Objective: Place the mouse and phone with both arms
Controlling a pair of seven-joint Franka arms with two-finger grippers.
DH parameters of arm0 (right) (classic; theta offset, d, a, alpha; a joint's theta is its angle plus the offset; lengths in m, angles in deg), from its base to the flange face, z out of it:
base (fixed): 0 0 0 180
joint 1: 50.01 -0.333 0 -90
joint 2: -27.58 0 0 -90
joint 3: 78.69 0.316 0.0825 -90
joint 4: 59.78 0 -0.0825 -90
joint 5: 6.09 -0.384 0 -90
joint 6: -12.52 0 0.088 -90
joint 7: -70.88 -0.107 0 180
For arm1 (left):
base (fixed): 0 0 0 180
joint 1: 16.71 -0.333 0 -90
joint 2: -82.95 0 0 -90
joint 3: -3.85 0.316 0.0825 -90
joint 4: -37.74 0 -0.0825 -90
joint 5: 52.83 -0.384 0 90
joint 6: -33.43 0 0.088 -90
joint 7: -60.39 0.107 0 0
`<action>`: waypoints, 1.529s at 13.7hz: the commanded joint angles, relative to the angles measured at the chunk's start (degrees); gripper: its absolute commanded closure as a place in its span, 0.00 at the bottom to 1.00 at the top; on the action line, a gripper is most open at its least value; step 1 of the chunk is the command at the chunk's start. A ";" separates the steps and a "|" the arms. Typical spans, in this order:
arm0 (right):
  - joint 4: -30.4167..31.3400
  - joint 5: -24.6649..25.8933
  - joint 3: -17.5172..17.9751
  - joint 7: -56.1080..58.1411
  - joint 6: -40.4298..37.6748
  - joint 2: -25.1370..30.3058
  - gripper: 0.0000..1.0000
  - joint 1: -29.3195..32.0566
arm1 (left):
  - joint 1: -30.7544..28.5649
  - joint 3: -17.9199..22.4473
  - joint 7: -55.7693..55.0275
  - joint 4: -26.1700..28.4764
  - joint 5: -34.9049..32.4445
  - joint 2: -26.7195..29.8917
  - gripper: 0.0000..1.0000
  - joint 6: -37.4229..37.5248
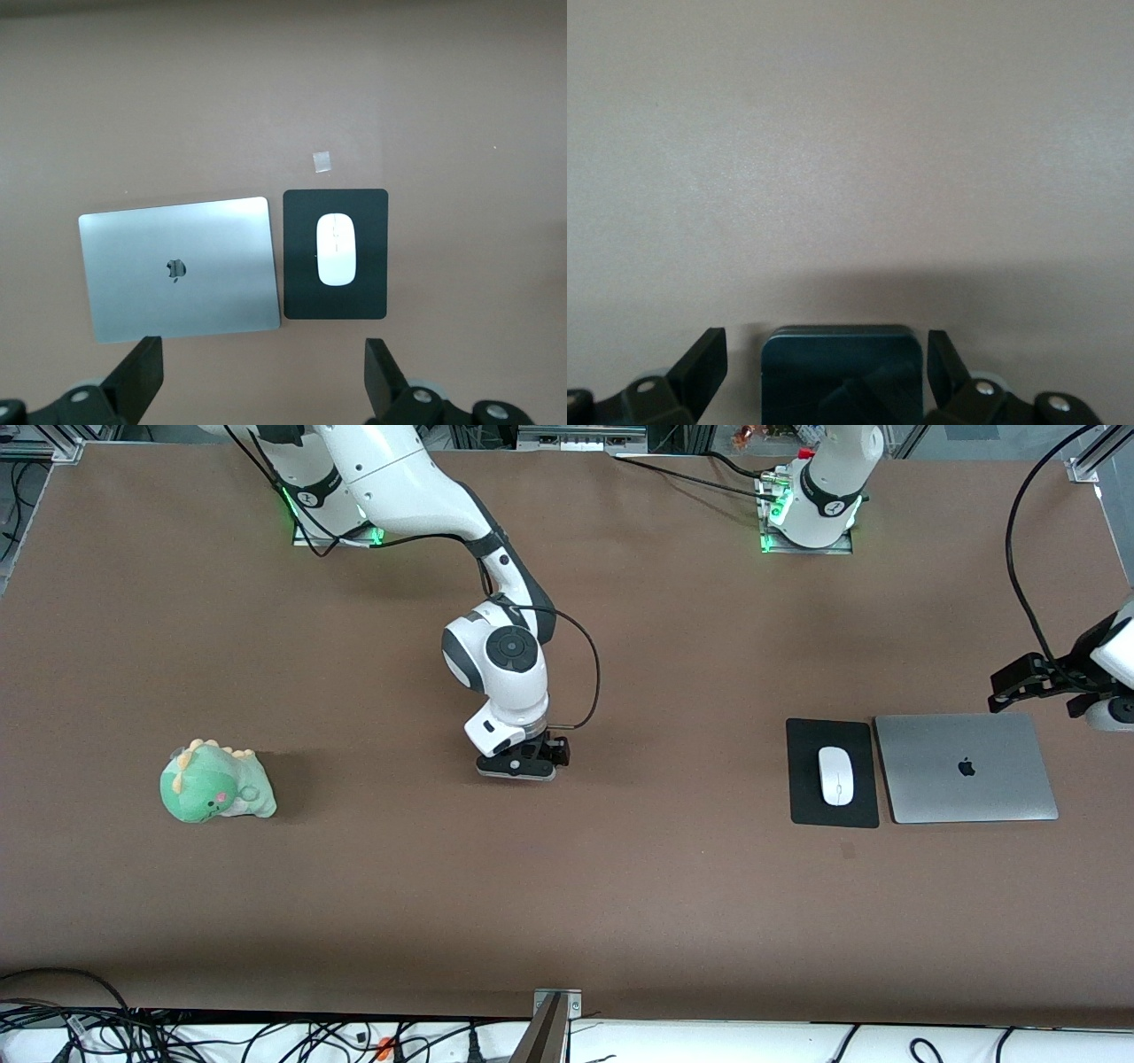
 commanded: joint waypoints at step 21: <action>-5.53 0.55 -0.64 3.79 -5.70 -0.82 0.91 1.53 | 7.07 2.92 1.10 -3.19 1.11 0.17 0.00 1.57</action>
